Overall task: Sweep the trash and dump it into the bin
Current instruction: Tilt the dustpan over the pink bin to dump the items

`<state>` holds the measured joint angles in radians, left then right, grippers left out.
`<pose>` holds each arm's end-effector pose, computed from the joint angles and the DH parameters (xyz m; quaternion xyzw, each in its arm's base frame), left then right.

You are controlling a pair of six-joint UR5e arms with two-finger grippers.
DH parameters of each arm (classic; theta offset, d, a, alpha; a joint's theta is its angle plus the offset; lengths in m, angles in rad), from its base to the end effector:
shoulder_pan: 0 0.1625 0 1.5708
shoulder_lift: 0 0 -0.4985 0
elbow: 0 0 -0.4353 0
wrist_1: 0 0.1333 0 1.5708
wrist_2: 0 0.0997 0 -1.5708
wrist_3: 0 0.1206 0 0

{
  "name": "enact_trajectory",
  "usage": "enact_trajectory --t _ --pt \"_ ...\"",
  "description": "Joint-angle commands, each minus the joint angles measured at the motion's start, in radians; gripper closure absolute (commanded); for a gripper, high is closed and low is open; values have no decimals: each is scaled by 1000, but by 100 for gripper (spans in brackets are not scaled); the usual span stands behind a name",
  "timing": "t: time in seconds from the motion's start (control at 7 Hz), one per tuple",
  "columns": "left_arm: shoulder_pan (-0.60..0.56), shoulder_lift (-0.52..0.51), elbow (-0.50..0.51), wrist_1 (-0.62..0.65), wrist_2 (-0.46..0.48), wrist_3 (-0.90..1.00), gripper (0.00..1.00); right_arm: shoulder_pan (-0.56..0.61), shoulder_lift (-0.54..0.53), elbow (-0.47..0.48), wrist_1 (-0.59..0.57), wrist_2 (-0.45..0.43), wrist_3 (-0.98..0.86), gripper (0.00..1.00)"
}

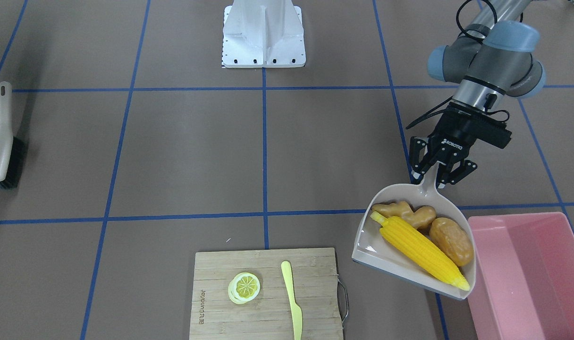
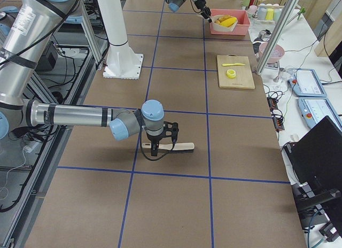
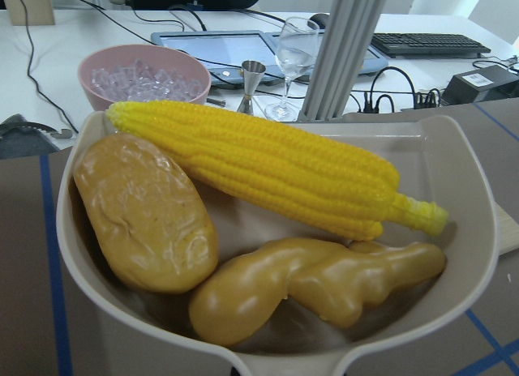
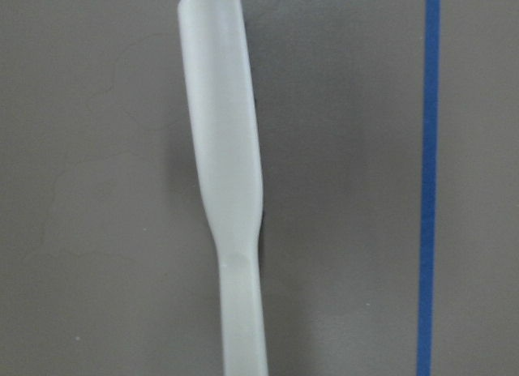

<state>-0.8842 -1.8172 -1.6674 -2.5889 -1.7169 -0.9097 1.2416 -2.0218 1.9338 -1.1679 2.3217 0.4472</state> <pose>0.3346 -0.5908 0.4269 0.3974 0.4890 -0.0406 0.7754 -0.0611 -0.3368 0.7024 -0.0021 -0.3904 -0.0032 0.9206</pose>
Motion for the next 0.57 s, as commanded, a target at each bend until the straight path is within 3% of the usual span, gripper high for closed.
enact_trajectory --t 0.0,0.14,0.43 --pt "-96 13 -2 0 -23 -143 100 216 37 -1 -289 -14 -369 0" --pt "-102 36 -6 0 -23 -226 100 290 61 -10 -394 -19 -463 0" --pt "-125 38 -6 0 -112 -541 100 393 63 -70 -423 -16 -595 0"
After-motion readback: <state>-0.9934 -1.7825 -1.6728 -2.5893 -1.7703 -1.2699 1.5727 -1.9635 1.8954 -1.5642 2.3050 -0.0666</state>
